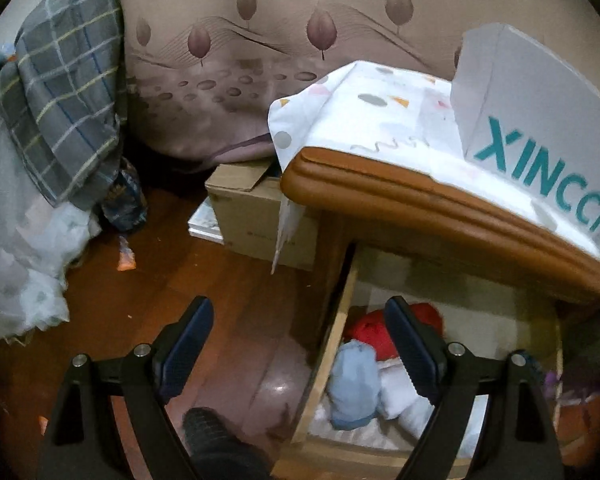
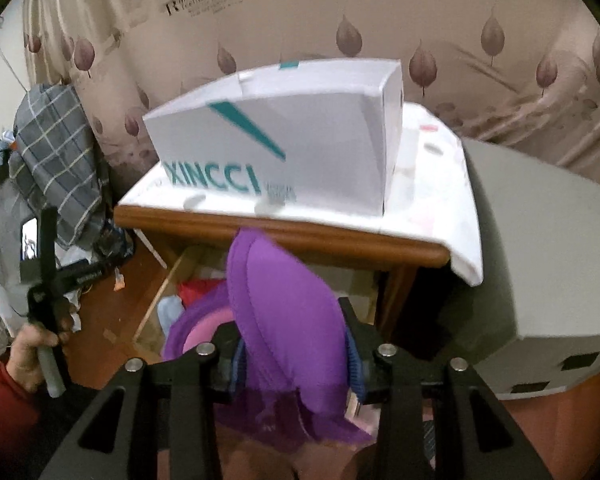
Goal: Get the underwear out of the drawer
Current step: 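Return the left gripper to the drawer while the right gripper carries the purple bra toward the box, then lower the purple bra into the shoe box and open the right gripper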
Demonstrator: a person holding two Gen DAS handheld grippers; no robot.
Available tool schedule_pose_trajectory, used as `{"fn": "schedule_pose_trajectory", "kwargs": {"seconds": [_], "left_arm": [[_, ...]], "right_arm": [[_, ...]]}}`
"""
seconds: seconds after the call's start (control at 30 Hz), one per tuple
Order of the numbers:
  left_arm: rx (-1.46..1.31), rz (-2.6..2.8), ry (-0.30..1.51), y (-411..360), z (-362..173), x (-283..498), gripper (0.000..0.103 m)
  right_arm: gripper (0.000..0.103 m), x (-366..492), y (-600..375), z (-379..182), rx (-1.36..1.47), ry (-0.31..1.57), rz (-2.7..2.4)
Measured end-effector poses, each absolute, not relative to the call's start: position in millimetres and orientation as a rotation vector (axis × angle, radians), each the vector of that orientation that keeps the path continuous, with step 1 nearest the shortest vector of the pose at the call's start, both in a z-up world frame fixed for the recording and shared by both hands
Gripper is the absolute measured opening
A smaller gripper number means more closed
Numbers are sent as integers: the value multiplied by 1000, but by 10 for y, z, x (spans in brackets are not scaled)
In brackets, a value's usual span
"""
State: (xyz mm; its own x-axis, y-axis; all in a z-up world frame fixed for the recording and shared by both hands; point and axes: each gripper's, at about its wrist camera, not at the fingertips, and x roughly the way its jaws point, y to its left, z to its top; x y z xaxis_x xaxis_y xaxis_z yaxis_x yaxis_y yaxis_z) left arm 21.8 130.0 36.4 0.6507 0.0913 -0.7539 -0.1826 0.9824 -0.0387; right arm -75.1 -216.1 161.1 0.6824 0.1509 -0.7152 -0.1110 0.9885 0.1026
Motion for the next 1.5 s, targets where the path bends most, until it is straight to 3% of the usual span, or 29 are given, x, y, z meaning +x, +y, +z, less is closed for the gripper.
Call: {"fn": "schedule_pose_trajectory", "kwargs": {"seconds": [0.47, 1.0, 1.5], "left_arm": [[-217, 140, 827, 1403, 437, 236, 85], [-294, 175, 861, 1574, 396, 251, 85], [-286, 166, 878, 1543, 366, 293, 85]], "right_arm": [[32, -422, -1744, 1767, -43, 816, 162], [32, -147, -1655, 3417, -88, 529, 155], [32, 1330, -1368, 2888, -347, 595, -1]]}}
